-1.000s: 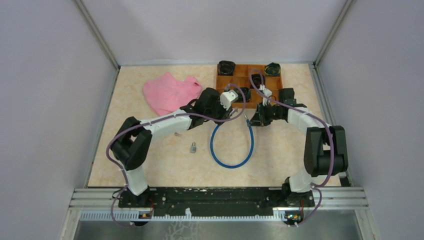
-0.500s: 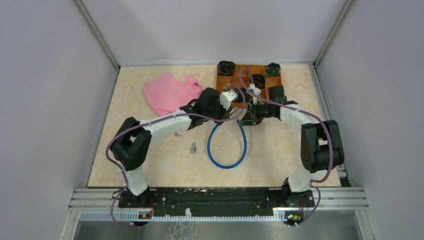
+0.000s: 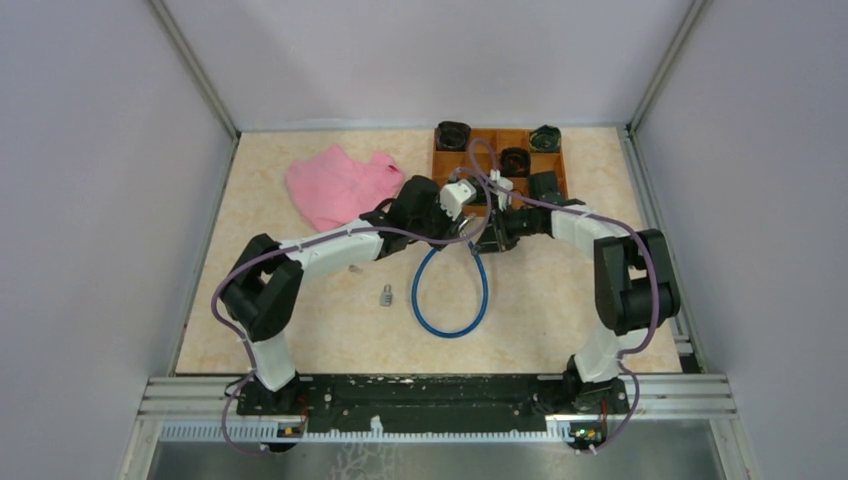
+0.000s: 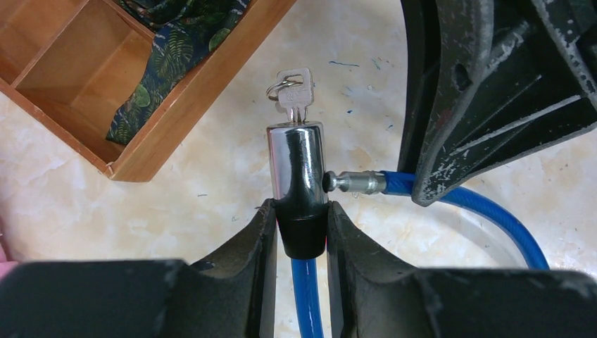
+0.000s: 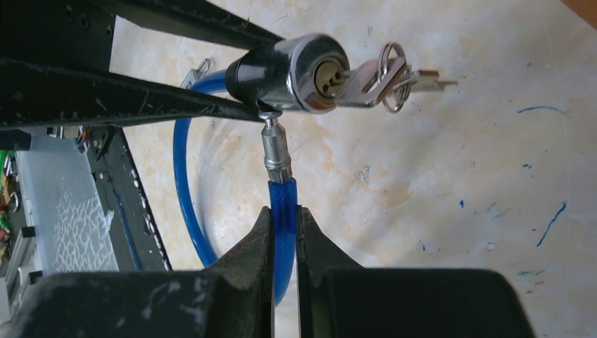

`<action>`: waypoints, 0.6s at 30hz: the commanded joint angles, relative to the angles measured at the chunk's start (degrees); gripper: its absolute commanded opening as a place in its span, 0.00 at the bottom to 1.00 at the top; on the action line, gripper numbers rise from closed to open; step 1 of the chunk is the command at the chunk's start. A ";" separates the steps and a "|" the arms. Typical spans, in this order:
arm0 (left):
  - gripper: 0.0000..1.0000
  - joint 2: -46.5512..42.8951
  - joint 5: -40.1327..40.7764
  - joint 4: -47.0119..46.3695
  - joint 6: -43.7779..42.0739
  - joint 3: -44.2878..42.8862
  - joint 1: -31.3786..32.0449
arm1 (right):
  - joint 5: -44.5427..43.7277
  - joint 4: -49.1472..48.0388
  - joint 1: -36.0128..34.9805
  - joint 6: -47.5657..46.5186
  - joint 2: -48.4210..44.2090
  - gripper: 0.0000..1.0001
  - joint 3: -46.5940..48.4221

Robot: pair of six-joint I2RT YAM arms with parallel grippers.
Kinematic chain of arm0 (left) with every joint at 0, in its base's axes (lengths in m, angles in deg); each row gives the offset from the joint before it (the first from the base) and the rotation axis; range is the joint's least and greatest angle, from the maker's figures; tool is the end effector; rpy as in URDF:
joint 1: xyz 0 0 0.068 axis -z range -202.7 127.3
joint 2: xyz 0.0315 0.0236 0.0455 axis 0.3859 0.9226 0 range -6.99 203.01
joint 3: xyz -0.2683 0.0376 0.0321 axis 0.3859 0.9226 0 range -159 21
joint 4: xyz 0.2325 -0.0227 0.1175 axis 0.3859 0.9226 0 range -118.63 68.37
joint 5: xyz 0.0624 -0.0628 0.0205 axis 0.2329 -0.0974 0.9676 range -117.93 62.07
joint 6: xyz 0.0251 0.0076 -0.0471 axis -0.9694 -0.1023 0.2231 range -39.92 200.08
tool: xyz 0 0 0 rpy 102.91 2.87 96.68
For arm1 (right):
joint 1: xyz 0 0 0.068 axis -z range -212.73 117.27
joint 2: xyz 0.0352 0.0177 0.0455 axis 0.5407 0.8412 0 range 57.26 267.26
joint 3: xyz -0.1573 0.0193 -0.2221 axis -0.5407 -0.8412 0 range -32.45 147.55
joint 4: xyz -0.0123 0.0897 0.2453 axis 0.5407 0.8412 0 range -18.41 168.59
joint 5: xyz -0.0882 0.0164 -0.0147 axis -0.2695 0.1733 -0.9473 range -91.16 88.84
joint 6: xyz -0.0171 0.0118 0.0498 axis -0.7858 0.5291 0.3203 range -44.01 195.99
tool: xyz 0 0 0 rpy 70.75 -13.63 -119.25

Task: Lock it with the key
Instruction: Lock the lock.

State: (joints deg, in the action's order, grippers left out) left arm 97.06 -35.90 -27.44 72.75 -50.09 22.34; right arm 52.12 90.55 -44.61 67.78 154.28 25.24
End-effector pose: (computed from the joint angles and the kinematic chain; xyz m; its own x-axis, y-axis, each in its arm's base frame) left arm 0.2881 -0.2955 0.2253 -0.2936 0.4730 -0.8307 0.8261 0.5628 0.0285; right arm 0.3170 0.0959 0.1857 -0.7474 -0.2444 -0.6177 -0.6488 0.4682 0.5998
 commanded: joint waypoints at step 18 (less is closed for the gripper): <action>0.00 1.27 12.13 -7.38 -10.61 3.19 5.76 | 1.86 3.96 -0.81 3.83 5.53 0.00 8.58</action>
State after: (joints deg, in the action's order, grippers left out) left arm 97.23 -26.76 -30.68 65.32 -47.86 25.97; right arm 51.42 95.12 -44.98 70.27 158.84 30.07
